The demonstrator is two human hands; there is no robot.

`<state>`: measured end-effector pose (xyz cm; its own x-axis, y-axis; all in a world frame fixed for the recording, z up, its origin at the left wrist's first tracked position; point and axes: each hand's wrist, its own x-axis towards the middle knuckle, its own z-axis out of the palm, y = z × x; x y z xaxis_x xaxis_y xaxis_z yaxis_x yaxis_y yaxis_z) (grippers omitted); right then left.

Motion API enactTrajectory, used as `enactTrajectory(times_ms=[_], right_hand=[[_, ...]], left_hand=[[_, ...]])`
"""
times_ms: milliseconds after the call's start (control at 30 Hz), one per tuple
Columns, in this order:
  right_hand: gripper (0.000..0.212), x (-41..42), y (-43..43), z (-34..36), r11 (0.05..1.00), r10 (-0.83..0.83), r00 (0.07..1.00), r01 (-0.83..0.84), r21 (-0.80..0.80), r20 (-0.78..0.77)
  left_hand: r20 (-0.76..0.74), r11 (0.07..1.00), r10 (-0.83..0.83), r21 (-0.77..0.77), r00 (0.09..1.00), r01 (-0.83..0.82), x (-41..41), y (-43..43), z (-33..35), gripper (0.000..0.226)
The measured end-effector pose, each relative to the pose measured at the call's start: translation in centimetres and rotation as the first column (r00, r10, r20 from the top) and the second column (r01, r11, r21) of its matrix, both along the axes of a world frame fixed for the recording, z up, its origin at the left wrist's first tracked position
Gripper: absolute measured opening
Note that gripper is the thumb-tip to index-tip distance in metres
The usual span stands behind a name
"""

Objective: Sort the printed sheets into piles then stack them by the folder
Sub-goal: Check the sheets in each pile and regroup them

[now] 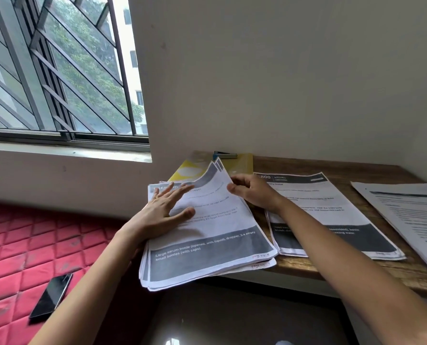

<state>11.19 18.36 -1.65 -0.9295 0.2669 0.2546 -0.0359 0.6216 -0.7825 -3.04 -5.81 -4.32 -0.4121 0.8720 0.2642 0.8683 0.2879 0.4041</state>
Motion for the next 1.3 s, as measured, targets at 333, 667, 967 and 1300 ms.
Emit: enactTrajectory(times_ms=[333, 667, 967, 1300], right_hand=[[0.056, 0.3, -1.2, 0.2, 0.918, 0.209, 0.973, -0.231, 0.323, 0.104], [0.029, -0.1, -0.5, 1.2, 0.991, -0.123, 0.992, 0.124, 0.042, -0.023], [0.041, -0.6, -0.3, 0.7, 0.941, -0.327, 0.933, 0.308, 0.139, 0.149], [0.029, -0.6, -0.7, 0.8, 0.954, -0.186, 0.981, 0.194, -0.229, 0.058]], left_hand=[[-0.113, 0.993, -0.019, 0.113, 0.993, 0.032, -0.3, 1.2, 1.4, 0.083], [-0.074, 0.996, -0.067, 0.047, 0.995, 0.071, -1.5, 2.8, 0.3, 0.085], [-0.052, 0.987, -0.061, 0.145, 0.997, 0.068, -2.0, 3.0, -0.2, 0.079], [-0.276, 0.967, -0.002, 0.245, 0.961, 0.073, -2.4, 3.4, 0.5, 0.043]])
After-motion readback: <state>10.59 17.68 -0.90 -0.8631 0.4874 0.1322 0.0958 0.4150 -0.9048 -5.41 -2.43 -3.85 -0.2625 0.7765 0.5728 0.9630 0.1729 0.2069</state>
